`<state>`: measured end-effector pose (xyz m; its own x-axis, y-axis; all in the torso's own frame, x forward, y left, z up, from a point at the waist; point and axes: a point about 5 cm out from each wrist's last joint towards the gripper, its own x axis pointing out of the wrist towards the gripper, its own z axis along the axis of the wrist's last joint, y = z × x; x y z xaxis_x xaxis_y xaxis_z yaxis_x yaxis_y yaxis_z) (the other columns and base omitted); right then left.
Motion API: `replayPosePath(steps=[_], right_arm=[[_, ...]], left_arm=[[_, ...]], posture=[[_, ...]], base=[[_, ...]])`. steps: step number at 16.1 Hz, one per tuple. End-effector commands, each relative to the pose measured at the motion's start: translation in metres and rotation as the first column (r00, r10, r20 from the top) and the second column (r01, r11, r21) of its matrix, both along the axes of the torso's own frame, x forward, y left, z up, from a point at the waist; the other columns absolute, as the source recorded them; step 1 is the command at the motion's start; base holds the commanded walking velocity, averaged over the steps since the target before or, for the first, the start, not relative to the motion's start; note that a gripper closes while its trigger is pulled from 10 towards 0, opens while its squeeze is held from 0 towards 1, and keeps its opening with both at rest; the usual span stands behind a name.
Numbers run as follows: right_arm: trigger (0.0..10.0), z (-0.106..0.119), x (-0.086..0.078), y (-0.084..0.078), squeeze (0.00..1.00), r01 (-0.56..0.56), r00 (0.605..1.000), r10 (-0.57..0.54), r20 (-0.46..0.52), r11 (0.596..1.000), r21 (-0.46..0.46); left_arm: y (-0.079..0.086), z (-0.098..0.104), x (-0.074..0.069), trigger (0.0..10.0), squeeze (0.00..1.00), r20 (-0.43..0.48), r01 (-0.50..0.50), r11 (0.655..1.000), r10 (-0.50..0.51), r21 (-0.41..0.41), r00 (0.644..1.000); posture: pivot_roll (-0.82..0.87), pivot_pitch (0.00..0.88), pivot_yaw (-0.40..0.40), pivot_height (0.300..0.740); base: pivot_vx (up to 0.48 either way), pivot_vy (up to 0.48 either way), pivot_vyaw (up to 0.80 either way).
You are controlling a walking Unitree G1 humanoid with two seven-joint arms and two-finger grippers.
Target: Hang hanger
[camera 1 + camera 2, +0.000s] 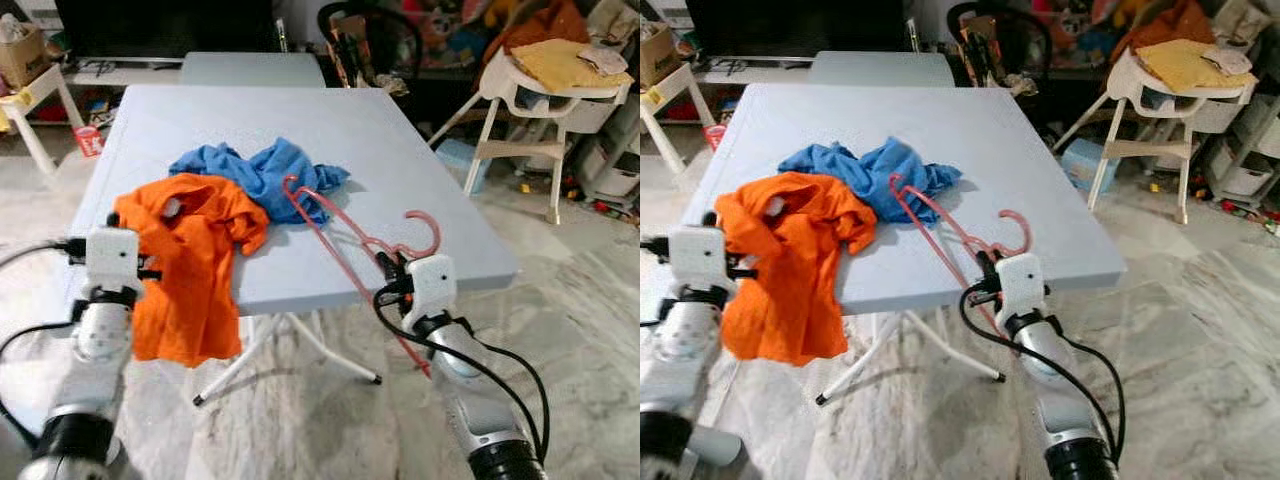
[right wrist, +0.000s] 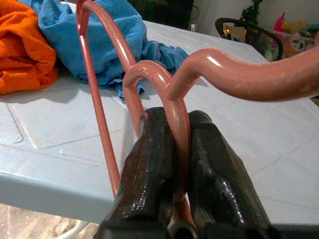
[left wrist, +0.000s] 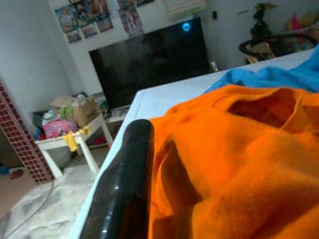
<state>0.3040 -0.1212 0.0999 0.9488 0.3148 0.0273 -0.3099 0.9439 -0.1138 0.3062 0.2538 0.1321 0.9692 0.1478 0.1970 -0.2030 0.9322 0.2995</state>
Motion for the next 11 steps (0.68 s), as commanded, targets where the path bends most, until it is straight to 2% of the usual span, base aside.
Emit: replayPosePath(steps=[1,3,4,6,7,8,9,10,11], right_arm=[[10.0,-0.012,-0.001,-0.001,0.00,-0.005,0.998,0.004,-0.062,1.000,-0.020],[10.0,-0.011,0.001,0.001,0.00,-0.009,0.998,0.007,-0.060,1.000,-0.019],[10.0,-0.012,0.001,0.003,0.00,-0.014,0.998,0.013,-0.061,1.000,-0.018],[10.0,-0.012,0.001,0.006,0.00,-0.026,0.998,0.025,-0.062,1.000,-0.016],[10.0,-0.012,0.001,0.007,0.00,-0.035,0.997,0.034,-0.064,0.999,-0.017],[10.0,-0.013,0.001,0.008,0.00,-0.044,0.997,0.042,-0.063,0.999,-0.022],[10.0,-0.013,0.001,0.008,0.00,-0.044,0.997,0.042,-0.062,0.999,-0.022],[10.0,-0.012,0.002,0.007,0.00,-0.041,0.997,0.039,-0.061,0.999,-0.022],[10.0,-0.012,0.002,0.006,0.00,-0.038,0.997,0.037,-0.061,0.999,-0.022]], left_arm=[[-0.004,-0.002,-0.004,10.0,1.00,-0.041,0.021,0.998,-0.023,-0.053,0.999],[-0.023,-0.003,-0.020,10.0,1.00,-0.049,0.089,0.983,-0.098,-0.163,0.994],[-0.032,-0.003,-0.027,10.0,1.00,-0.060,0.105,0.962,-0.123,-0.253,0.991],[-0.038,-0.006,-0.035,10.0,1.00,-0.096,0.108,0.920,-0.155,-0.376,0.983],[-0.039,-0.013,-0.041,10.0,1.00,-0.140,0.103,0.914,-0.170,-0.393,0.975],[-0.037,-0.019,-0.048,10.0,1.00,-0.207,0.080,0.923,-0.167,-0.375,0.964],[-0.034,-0.019,-0.050,10.0,1.00,-0.235,0.056,0.929,-0.151,-0.366,0.960],[-0.028,-0.022,-0.052,10.0,1.00,-0.288,-0.006,0.942,-0.096,-0.336,0.953],[-0.024,-0.023,-0.053,10.0,1.00,-0.302,-0.044,0.941,-0.064,-0.335,0.951]], posture=[[0.03,0.020,-0.063,0.740],[0.04,0.020,-0.069,0.740],[0.04,0.019,-0.071,0.740],[0.05,0.018,-0.078,0.740],[0.05,0.018,-0.078,0.740],[0.05,0.017,-0.075,0.740],[0.05,0.017,-0.073,0.740],[0.04,0.017,-0.073,0.740],[0.04,0.017,-0.072,0.740]], base=[[0.000,0.000,0.00],[0.000,0.000,0.00],[0.000,0.000,0.00],[0.000,0.000,0.00],[0.000,0.000,0.00],[0.000,0.000,0.00],[0.000,0.000,0.00],[0.000,0.000,0.00],[0.000,0.000,0.00]])
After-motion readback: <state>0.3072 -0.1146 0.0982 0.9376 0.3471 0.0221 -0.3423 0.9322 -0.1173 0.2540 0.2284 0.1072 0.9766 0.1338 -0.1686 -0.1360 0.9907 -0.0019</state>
